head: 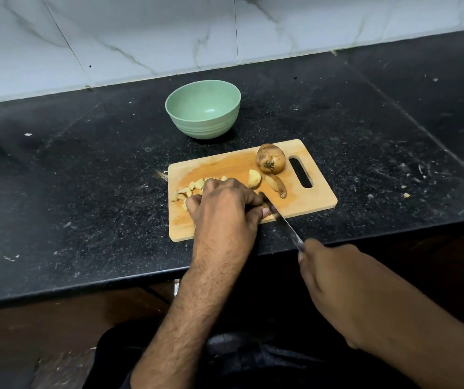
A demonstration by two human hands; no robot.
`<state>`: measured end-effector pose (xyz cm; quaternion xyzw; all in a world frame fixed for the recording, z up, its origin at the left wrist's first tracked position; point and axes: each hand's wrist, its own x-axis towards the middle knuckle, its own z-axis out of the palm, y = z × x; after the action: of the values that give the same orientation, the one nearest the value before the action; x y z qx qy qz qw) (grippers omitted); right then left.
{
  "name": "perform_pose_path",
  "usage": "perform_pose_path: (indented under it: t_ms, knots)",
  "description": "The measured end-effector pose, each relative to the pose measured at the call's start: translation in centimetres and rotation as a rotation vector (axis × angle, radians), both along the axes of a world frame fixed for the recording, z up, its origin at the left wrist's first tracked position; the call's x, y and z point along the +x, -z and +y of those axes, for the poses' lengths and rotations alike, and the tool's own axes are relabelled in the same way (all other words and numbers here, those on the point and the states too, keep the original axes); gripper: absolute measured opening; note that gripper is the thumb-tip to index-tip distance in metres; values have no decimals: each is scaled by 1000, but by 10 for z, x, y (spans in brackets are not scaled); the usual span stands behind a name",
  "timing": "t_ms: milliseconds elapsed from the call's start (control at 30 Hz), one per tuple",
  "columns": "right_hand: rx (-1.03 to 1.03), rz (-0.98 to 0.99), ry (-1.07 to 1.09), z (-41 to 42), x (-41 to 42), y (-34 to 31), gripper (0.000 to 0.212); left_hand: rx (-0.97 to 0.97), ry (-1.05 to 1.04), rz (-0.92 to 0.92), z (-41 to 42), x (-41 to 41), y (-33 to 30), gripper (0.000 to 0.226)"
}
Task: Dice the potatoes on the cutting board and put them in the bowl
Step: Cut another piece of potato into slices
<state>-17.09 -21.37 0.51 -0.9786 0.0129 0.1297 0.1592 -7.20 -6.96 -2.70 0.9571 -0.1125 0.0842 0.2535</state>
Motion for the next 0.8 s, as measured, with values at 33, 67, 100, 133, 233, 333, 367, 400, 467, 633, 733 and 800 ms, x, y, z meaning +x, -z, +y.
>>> perform_pose_path:
  t_ms: [33, 67, 100, 133, 233, 333, 367, 400, 467, 633, 733, 800]
  knots:
    - [7, 27, 3, -1, -5, -5, 25, -6, -3, -2, 0, -1, 0, 12]
    - [16, 54, 13, -2, -10, -10, 28, -7, -5, -3, 0, 0, 0, 13]
    - [28, 72, 30, -3, -14, -15, 30, 0, -7, -4, 0, 0, -1, 13]
    - [42, 79, 44, -3, -17, -19, 31, 11, -9, -3, -1, 0, -1, 15]
    - [88, 39, 83, -6, -18, -25, 32, 28, -15, 0, -1, 0, -2, 20]
    - [102, -29, 98, -9, -14, -18, 34, 17, -17, 10, 0, -3, -2, 36]
    - [96, -41, 95, -10, -11, -13, 35, 16, -15, 10, 0, -4, -3, 39]
    - [92, -45, 89, -10, -9, -9, 35, 10, -11, 9, 0, -5, -4, 40]
    - [85, -53, 80, -9, -6, -2, 36, -8, -1, 12, 1, -5, -4, 42]
    - [62, -90, 79, -5, -2, 2, 35, 24, 57, -25, 1, -5, 0, 47]
    - [74, -69, 74, -6, -3, 1, 34, 31, 147, -78, 1, -3, -3, 51]
    - [79, -55, 69, -7, -6, -2, 34, 91, 225, -82, 0, 0, -6, 48]
